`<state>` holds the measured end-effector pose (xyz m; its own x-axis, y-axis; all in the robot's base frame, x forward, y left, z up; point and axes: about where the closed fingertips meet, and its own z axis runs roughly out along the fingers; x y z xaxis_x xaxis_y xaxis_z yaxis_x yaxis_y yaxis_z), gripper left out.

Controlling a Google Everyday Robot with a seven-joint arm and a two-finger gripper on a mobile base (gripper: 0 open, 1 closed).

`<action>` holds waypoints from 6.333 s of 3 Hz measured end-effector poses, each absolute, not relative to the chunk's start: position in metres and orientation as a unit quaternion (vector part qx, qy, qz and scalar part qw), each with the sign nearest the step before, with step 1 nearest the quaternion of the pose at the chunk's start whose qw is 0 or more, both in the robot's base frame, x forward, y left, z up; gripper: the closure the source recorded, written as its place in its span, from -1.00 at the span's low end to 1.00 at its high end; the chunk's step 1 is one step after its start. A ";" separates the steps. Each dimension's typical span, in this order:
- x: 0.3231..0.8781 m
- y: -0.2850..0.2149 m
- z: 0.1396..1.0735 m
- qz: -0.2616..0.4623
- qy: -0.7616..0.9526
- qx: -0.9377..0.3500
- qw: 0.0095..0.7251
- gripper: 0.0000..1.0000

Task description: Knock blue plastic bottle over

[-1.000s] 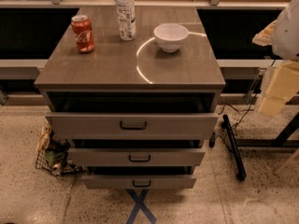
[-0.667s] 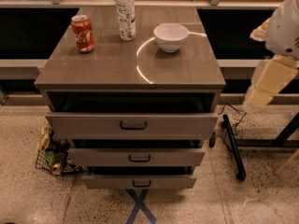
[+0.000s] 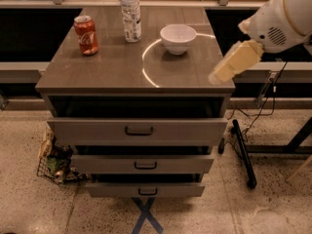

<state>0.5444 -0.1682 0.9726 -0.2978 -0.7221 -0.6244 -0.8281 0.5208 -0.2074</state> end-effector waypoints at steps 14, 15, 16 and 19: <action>0.871 0.062 0.923 0.113 0.711 -0.210 0.662 -1.00; 0.891 0.070 0.923 0.114 0.705 -0.211 0.667 -1.00; 0.910 0.072 0.920 0.115 0.703 -0.210 0.669 -0.66; 0.923 0.074 0.935 0.099 0.681 -0.255 0.679 0.74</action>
Offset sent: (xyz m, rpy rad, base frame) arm 0.1233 0.0695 0.0137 0.4033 -0.3361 -0.3314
